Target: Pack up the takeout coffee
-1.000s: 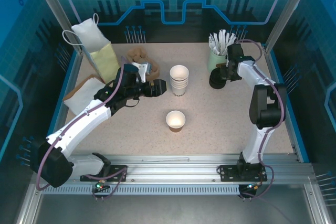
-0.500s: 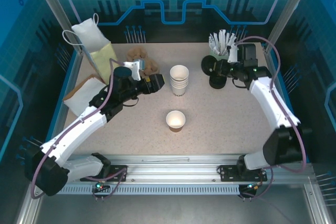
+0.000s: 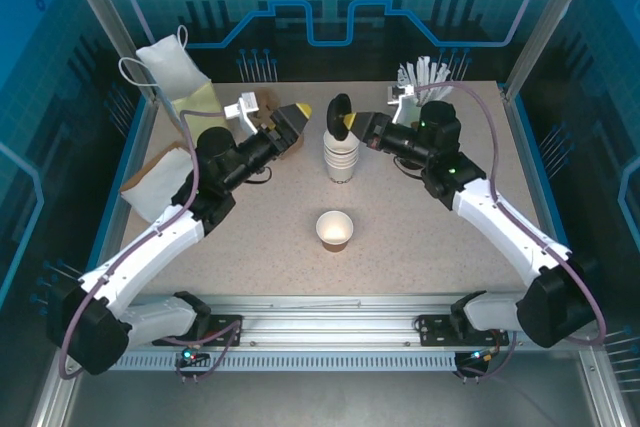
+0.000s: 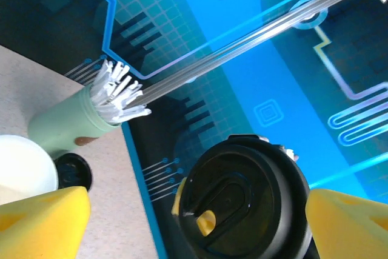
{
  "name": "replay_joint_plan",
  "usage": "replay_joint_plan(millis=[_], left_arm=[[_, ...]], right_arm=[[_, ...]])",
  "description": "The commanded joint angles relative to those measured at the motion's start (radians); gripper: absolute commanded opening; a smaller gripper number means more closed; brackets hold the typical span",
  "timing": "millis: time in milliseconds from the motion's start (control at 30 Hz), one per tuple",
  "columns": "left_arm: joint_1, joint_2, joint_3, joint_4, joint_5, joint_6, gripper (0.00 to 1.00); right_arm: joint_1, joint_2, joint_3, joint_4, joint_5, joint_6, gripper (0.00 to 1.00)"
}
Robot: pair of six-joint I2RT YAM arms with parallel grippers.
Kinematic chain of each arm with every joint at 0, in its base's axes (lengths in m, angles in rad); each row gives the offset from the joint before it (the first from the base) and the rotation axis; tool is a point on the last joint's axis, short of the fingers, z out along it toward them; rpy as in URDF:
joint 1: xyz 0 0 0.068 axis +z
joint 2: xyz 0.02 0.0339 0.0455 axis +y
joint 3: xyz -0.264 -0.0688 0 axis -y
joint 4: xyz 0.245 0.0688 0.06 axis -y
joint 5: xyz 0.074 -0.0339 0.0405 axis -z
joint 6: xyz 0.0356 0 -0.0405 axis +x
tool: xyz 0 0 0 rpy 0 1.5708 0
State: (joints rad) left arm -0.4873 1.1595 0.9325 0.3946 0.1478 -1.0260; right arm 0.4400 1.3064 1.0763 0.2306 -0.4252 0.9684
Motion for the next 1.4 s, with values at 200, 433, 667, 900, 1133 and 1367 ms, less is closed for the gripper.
replay_joint_plan(millis=[200, 433, 667, 900, 1133, 1367], left_arm=[[-0.007, 0.06, 0.068, 0.128, 0.064, -0.125, 0.97], [-0.008, 0.068, 0.057, 0.167, 0.079, -0.154, 0.97], [-0.008, 0.081, 0.051, 0.193, 0.089, -0.177, 0.94], [-0.008, 0.108, 0.042, 0.248, 0.104, -0.218, 0.87], [-0.008, 0.112, 0.027, 0.277, 0.103, -0.246, 0.86], [-0.008, 0.106, 0.014, 0.285, 0.099, -0.253, 0.8]], right_arm=[[0.065, 0.055, 0.013, 0.226, -0.019, 0.119, 0.13], [0.074, 0.085, 0.026, 0.249, -0.033, 0.135, 0.13], [0.077, 0.104, 0.039, 0.27, -0.046, 0.152, 0.13], [0.081, 0.131, 0.042, 0.315, -0.057, 0.193, 0.13], [0.089, 0.154, 0.049, 0.36, -0.052, 0.229, 0.13], [0.099, 0.171, 0.06, 0.369, -0.043, 0.238, 0.13]])
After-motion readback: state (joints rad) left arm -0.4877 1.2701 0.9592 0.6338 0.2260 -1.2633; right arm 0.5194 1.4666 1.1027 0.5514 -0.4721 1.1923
